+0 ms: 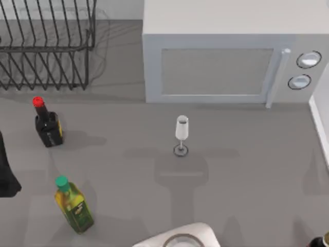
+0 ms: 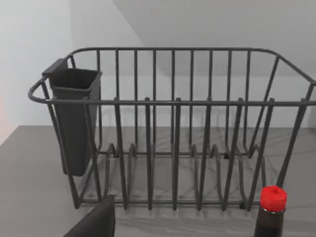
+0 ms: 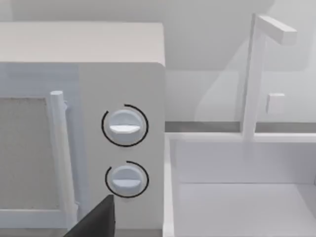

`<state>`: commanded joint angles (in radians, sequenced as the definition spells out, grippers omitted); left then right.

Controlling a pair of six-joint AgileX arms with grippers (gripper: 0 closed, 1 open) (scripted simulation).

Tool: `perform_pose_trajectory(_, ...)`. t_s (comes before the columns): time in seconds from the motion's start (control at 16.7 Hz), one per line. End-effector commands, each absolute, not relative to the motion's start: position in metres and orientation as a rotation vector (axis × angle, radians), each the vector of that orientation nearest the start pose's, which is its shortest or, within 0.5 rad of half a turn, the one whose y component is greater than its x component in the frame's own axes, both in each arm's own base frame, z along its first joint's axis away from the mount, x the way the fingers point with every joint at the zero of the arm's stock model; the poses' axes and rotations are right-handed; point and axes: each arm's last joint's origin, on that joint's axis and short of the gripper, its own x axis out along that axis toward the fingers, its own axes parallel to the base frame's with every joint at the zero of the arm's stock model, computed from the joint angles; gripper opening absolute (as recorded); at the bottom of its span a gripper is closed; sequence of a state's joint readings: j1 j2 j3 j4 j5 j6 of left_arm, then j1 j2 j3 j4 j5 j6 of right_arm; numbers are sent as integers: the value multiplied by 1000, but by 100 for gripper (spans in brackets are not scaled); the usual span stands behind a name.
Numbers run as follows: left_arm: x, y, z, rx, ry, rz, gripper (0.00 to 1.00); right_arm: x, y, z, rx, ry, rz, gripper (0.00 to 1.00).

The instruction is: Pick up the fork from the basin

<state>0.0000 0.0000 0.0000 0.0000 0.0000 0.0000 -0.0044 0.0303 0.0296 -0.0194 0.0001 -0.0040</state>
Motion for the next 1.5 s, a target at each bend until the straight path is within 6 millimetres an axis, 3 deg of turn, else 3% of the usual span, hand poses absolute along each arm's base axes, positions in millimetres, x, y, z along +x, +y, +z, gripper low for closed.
perform_pose_trajectory(0.24, 106, -1, 160, 0, 0, 0, 100, 112, -4, 199, -26, 145, -28, 100)
perform_pose_trajectory(0.42, 106, -1, 160, 0, 0, 0, 100, 131, -8, 234, -47, 313, -50, 100)
perform_pose_trajectory(0.6, 106, -1, 160, 0, 0, 0, 100, 170, -16, 267, -64, 525, -69, 100)
perform_pose_trajectory(0.84, 106, -1, 160, 0, 0, 0, 100, 249, -34, 286, -71, 834, -79, 100)
perform_pose_trajectory(1.02, 106, -1, 160, 0, 0, 0, 100, 313, -54, 274, -62, 1061, -72, 100)
perform_pose_trajectory(1.2, 106, -1, 160, 0, 0, 0, 100, 368, -76, 241, -43, 1265, -55, 100)
perform_pose_trajectory(1.32, 106, -1, 160, 0, 0, 0, 100, 396, -88, 214, -27, 1379, -40, 100)
perform_pose_trajectory(1.5, 106, -1, 160, 0, 0, 0, 100, 421, -103, 179, -6, 1504, -20, 100)
